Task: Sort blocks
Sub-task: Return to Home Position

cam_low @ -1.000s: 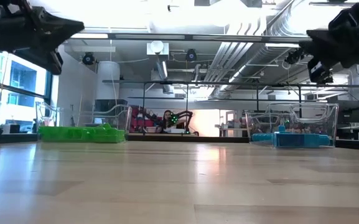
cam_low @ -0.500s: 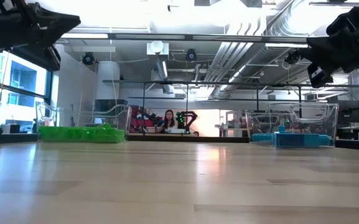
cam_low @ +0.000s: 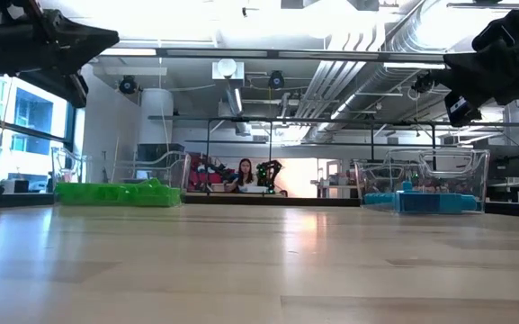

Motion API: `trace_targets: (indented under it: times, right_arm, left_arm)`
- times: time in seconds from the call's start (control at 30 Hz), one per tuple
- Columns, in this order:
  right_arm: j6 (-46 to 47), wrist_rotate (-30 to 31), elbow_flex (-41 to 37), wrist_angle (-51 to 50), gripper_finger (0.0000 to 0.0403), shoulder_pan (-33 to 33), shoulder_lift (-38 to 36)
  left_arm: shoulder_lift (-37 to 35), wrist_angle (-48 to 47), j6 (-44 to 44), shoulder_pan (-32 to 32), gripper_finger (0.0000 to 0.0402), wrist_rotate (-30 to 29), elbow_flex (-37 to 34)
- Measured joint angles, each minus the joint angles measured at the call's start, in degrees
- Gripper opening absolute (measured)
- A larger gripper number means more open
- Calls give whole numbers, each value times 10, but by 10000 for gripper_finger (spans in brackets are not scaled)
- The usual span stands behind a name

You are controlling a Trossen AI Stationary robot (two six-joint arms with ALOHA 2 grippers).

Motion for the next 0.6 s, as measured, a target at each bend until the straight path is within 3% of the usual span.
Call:
trace_targets:
  times: [0.6]
  right_arm:
    - [0, 0, 0, -1, 0, 0, 0]
  left_arm:
    - [0, 0, 0, 0, 12, 0, 0]
